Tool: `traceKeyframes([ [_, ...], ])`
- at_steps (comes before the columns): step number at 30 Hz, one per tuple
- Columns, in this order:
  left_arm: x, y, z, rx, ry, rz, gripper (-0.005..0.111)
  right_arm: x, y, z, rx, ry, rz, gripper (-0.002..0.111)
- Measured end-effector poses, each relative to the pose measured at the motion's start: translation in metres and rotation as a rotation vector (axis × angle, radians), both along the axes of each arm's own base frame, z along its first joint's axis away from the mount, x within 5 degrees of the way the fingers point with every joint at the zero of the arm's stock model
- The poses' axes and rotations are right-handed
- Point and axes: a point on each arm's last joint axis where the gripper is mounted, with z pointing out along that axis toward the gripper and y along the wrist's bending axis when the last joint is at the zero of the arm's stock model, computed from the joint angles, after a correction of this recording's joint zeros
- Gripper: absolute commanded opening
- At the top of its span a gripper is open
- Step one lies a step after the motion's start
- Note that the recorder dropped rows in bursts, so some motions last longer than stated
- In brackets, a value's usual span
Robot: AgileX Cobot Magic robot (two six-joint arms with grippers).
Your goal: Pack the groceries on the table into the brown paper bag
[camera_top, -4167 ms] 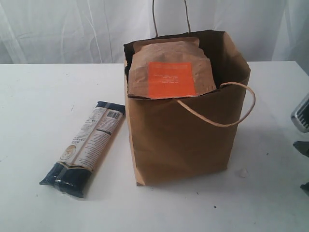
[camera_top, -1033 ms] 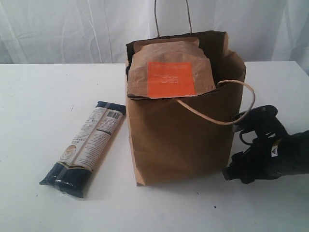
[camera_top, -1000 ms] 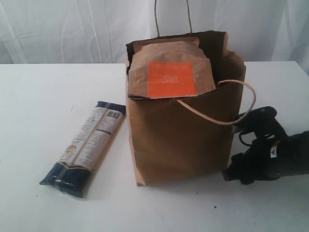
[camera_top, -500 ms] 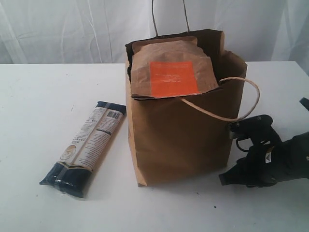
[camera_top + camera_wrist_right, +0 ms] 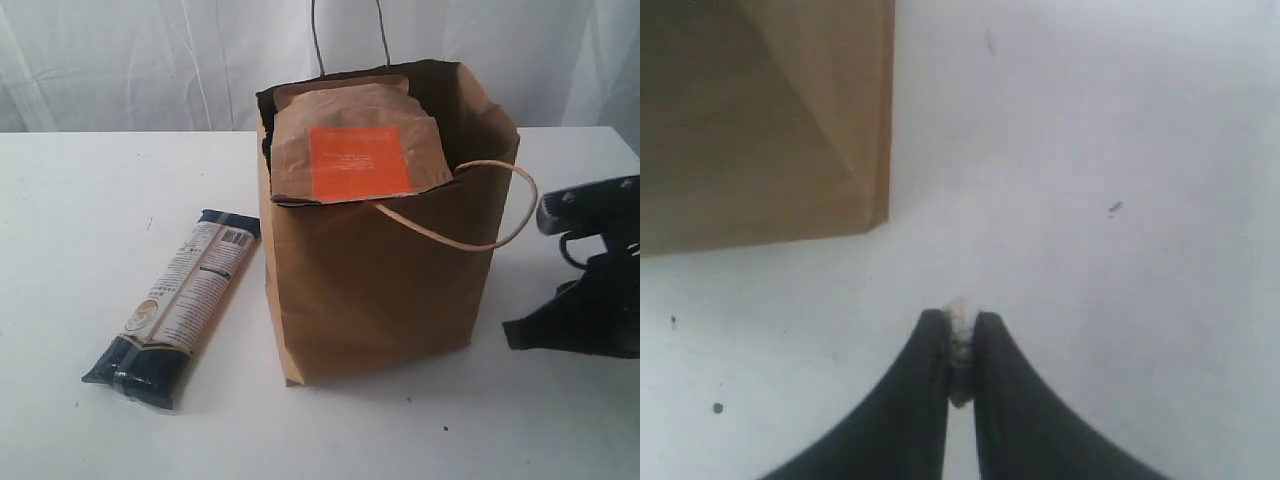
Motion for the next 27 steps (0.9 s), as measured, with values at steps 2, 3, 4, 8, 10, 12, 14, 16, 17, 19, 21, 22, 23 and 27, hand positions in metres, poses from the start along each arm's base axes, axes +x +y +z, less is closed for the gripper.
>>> traceKeyframes([
  [2, 0.0, 0.0, 0.0, 0.0, 0.0, 0.0, 0.0, -0.011, -0.004, 0.029, 0.019, -0.083, -0.006, 0.0],
  [3, 0.0, 0.0, 0.0, 0.0, 0.0, 0.0, 0.0, -0.014, -0.005, 0.039, 0.027, -0.114, -0.008, 0.0],
  [4, 0.0, 0.0, 0.0, 0.0, 0.0, 0.0, 0.0, -0.017, -0.006, 0.054, 0.039, -0.158, -0.01, 0.0],
  [8, 0.0, 0.0, 0.0, 0.0, 0.0, 0.0, 0.0, -0.025, -0.009, 0.094, 0.064, -0.268, -0.012, 0.0],
  [10, 0.0, 0.0, 0.0, 0.0, 0.0, 0.0, 0.0, -0.027, -0.01, 0.116, 0.072, -0.322, -0.009, 0.0],
  [12, 0.0, 0.0, 0.0, 0.0, 0.0, 0.0, 0.0, -0.028, -0.009, 0.138, 0.082, -0.371, 0.0, 0.0],
  [14, 0.0, 0.0, 0.0, 0.0, 0.0, 0.0, 0.0, -0.028, -0.007, 0.166, 0.106, -0.428, 0.036, 0.0],
  [16, 0.0, 0.0, 0.0, 0.0, 0.0, 0.0, 0.0, -0.026, -0.003, 0.179, 0.123, -0.442, 0.062, 0.0],
  [17, 0.0, 0.0, 0.0, 0.0, 0.0, 0.0, 0.0, -0.025, 0.0, 0.183, 0.138, -0.44, 0.08, 0.0],
  [19, 0.0, 0.0, 0.0, 0.0, 0.0, 0.0, 0.0, -0.016, 0.013, 0.191, 0.16, -0.405, 0.134, 0.0],
  [21, 0.0, 0.0, 0.0, 0.0, 0.0, 0.0, 0.0, -0.003, 0.028, 0.193, 0.165, -0.353, 0.183, 0.0],
  [22, 0.0, 0.0, 0.0, 0.0, 0.0, 0.0, 0.0, 0.007, 0.038, 0.191, 0.161, -0.318, 0.212, 0.0],
  [23, 0.0, 0.0, 0.0, 0.0, 0.0, 0.0, 0.0, 0.013, 0.042, 0.191, 0.158, -0.305, 0.219, 0.0],
  [27, 0.0, 0.0, 0.0, 0.0, 0.0, 0.0, 0.0, 0.043, 0.058, 0.174, 0.123, -0.186, 0.235, 0.0],
])
